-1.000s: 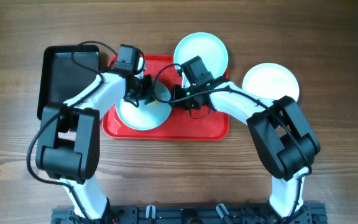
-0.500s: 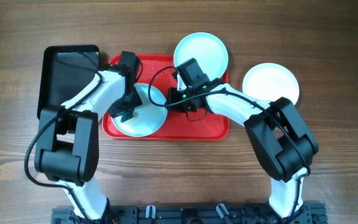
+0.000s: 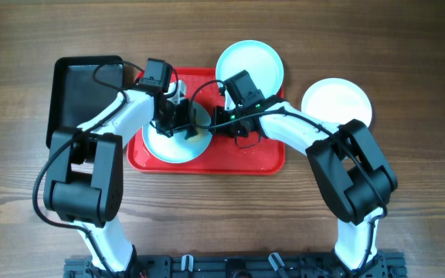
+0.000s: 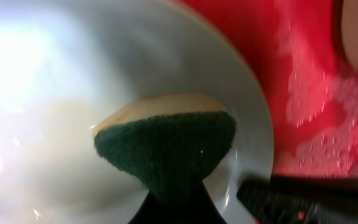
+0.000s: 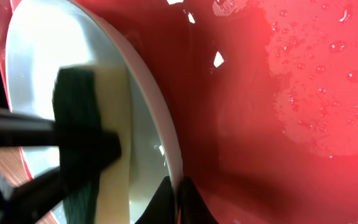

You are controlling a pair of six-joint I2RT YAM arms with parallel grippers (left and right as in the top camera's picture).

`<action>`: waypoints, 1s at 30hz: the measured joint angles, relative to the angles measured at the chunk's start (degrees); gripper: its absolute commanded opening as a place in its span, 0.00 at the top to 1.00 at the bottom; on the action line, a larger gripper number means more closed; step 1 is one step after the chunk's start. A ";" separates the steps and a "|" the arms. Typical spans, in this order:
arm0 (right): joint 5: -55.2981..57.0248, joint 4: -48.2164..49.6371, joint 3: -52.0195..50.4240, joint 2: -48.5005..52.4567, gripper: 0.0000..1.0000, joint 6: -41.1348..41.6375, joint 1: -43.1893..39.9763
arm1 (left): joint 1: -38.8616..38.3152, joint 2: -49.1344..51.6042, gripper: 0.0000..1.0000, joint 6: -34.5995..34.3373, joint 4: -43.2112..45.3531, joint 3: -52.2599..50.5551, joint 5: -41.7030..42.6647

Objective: Clean dirty plates on tray and stack at the side
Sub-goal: 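Keep scrubbing the plate with the left sponge while right gripper holds rim, then move the sponge in left gripper back over the black tray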

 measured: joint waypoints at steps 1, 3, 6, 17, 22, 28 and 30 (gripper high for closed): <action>0.02 0.04 0.00 0.00 0.96 0.02 0.00 | -0.17 0.00 0.96 -1.60 0.76 0.00 -1.86; 0.04 0.33 0.00 0.00 0.96 0.00 0.00 | -0.61 -0.02 0.96 -3.98 1.70 0.04 -5.42; 0.07 0.37 0.00 0.00 0.96 0.02 0.00 | -1.20 -0.22 0.96 -6.49 1.55 0.81 -12.31; 0.68 -0.39 0.00 0.02 0.95 0.00 0.00 | 3.74 0.24 0.96 -8.11 -24.17 23.17 -32.59; 1.31 -0.46 0.00 0.07 0.79 0.02 0.13 | 7.45 0.13 0.96 -5.03 -27.21 27.67 -32.79; 2.86 0.00 0.13 0.09 0.86 0.31 0.50 | 13.03 0.13 0.96 -2.27 -28.44 27.67 -31.71; 4.07 0.07 0.15 0.09 0.95 0.63 1.01 | 14.93 0.15 0.96 -1.86 -28.44 27.67 -31.50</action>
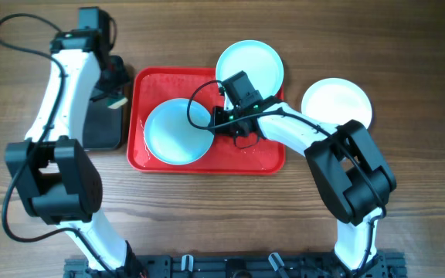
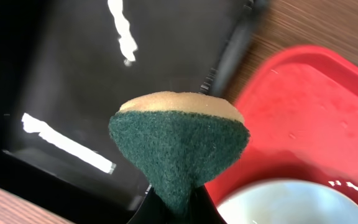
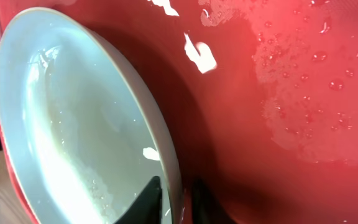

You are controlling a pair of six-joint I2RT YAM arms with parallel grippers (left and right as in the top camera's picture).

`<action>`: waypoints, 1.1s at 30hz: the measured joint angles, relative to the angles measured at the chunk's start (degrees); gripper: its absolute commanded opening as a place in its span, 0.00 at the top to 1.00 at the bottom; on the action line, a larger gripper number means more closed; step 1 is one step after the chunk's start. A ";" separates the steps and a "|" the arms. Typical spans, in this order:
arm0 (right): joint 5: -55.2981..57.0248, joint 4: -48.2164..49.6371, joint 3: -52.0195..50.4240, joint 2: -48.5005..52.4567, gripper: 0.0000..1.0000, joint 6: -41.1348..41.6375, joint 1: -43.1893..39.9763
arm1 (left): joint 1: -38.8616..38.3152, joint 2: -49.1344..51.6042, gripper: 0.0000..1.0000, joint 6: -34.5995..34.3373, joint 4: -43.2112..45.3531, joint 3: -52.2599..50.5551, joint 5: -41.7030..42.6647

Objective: Clean dirty plates on tray and stack at the side
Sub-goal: 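Move the sponge in left gripper back over the black tray, then lift the teal-rimmed plate by its rim with right gripper, tilting it up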

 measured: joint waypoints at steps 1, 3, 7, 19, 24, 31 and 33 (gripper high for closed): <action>0.70 0.02 0.00 0.00 0.96 0.20 0.33 | 0.74 0.00 0.96 0.13 0.00 0.00 0.15; 1.51 -0.04 0.02 0.00 0.96 0.50 0.83 | 2.56 0.11 0.96 0.42 -0.02 0.00 1.01; 2.25 -1.62 0.68 0.00 0.96 0.48 1.09 | 4.70 0.48 0.96 0.59 -0.02 0.00 3.41; 17.75 -18.88 7.82 -6.71 0.96 -6.29 2.25 | 5.05 0.79 0.96 0.66 -0.55 0.00 6.01; 34.38 -20.59 9.11 -14.80 0.96 -9.94 8.09 | 5.05 0.79 0.96 0.66 -0.66 0.00 6.12; 58.45 -21.16 9.44 -15.93 0.96 -15.26 18.58 | 5.05 0.81 0.96 0.66 -0.72 0.00 6.12; 63.58 -21.11 9.44 -15.93 0.96 -16.81 20.02 | 5.05 0.83 0.96 0.66 -0.90 0.00 6.12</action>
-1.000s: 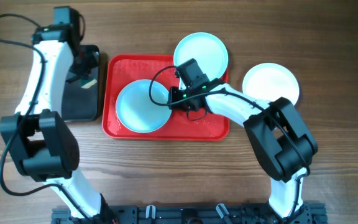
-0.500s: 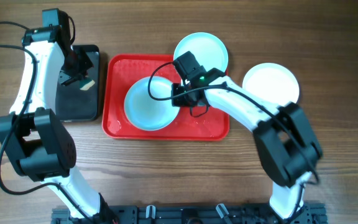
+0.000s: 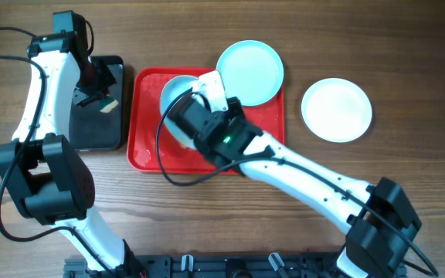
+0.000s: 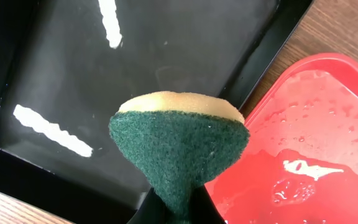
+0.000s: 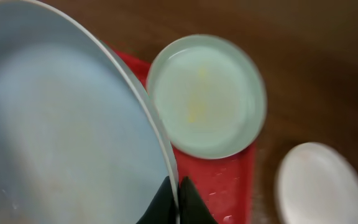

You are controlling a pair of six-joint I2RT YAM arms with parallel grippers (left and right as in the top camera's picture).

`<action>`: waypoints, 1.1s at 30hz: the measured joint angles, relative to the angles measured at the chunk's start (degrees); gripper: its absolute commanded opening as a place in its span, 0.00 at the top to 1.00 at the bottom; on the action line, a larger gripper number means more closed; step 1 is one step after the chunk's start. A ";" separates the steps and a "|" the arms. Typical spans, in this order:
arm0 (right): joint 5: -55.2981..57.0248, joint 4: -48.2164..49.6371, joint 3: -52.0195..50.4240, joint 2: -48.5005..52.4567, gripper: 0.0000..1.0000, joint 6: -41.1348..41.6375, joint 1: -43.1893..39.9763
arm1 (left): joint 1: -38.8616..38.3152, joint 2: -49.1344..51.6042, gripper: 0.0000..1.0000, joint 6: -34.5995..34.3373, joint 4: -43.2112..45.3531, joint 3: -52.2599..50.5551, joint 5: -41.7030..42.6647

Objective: Clean dirty plates on tray and stack at the side
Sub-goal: 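Lift the teal-rimmed plate by its rim with right gripper, tilting it up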

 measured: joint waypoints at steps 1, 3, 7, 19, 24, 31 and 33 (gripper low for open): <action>2.19 0.02 0.00 0.00 0.96 -0.72 0.42 | 0.00 0.00 0.96 0.00 -0.02 0.00 0.00; 5.57 0.20 0.00 0.00 0.96 -2.14 0.90 | 0.00 0.00 0.96 0.00 -0.07 0.00 0.00; 9.33 0.15 0.00 0.00 0.96 -4.66 1.18 | 0.00 0.00 0.96 0.00 -0.17 0.00 0.00; 14.69 4.42 -0.02 0.00 0.96 -10.32 1.18 | 0.00 0.00 0.96 0.00 -0.20 0.00 0.00; 15.78 12.02 -0.04 0.00 0.96 -16.31 1.22 | 0.00 0.00 0.96 0.00 -0.17 0.00 0.00; 20.52 24.90 -0.04 0.00 0.96 -29.31 1.27 | 0.00 0.00 0.96 0.00 -0.39 0.00 0.02; 22.23 28.11 -0.04 0.00 0.96 -33.51 1.27 | 0.00 0.00 0.96 0.00 -0.42 0.00 0.02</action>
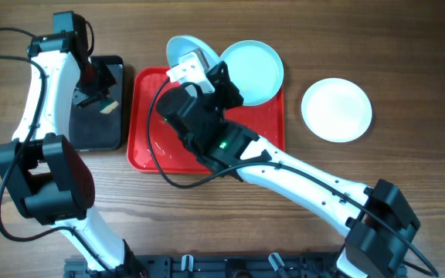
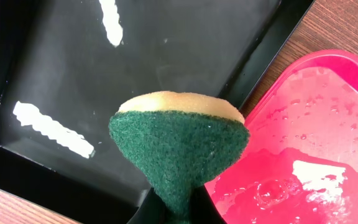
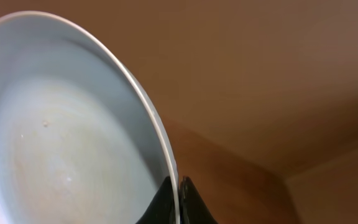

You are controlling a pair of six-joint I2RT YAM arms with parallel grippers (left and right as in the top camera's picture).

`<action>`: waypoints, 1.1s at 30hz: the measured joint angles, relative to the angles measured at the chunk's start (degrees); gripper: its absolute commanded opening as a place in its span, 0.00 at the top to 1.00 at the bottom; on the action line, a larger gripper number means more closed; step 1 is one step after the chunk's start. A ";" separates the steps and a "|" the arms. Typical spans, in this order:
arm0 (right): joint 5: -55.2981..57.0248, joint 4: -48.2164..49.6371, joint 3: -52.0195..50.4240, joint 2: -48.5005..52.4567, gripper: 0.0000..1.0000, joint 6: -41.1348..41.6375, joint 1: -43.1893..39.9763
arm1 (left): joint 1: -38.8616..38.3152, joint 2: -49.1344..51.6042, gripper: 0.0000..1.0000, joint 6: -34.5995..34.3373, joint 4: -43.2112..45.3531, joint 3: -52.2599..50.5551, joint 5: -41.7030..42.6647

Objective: Clean dirty plates on tray and stack at the side
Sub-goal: 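Lift the teal-rimmed plate by its rim with right gripper, tilting it up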

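My right gripper [image 3: 178, 186] is shut on the rim of a pale blue plate [image 3: 73, 124], held tilted and high off the table. In the overhead view this plate [image 1: 185, 49] shows above the far edge of the red tray [image 1: 149, 139], with the right gripper [image 1: 198, 68] under it. A second pale blue plate [image 1: 255, 69] rests on the tray's far right corner. A white plate [image 1: 336, 110] lies on the table to the right. My left gripper [image 2: 178, 206] is shut on a green and yellow sponge [image 2: 179, 140] over the black tray [image 2: 67, 68].
The black tray [image 1: 91, 135] lies left of the red tray, with the left arm [image 1: 41, 69] above it. The right arm [image 1: 284, 174] reaches across the red tray from the front right. The red tray's floor [image 2: 309, 155] is wet.
My right gripper has raised the plate and moved it farther away, from over the tray's middle to above its far edge, more tilted. The left gripper and sponge have not moved.
The sponge in my left gripper was first on the plate in the red tray, with my right gripper at its rim. Then the sponge was over the black tray. After that my right gripper held the plate off the tray, and now holds it higher.
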 measured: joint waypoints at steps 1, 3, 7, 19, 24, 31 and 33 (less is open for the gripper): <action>0.57 1.46 0.00 0.00 0.96 -1.55 0.00 | 0.00 0.00 0.96 0.00 0.02 0.00 0.00; 1.62 3.98 0.00 0.00 0.96 -4.90 0.00 | 0.00 0.00 0.96 0.00 0.02 0.00 0.00; 2.64 8.57 0.00 0.00 0.96 -10.71 0.00 | 0.00 0.00 0.96 0.00 0.00 0.00 0.00; 7.13 18.21 0.00 0.00 0.96 -22.60 0.39 | 0.00 0.00 0.96 0.00 0.00 0.00 0.00; 6.88 12.41 -0.02 0.00 0.96 -19.85 1.99 | 0.00 0.00 0.96 0.00 0.02 0.00 0.00; 3.58 -6.29 -1.60 0.00 0.96 -2.73 4.57 | 0.00 0.00 0.96 0.00 0.02 0.00 0.20; 1.75 -9.97 -1.77 0.00 0.96 3.02 4.74 | 0.00 0.00 0.96 0.00 0.00 0.00 0.22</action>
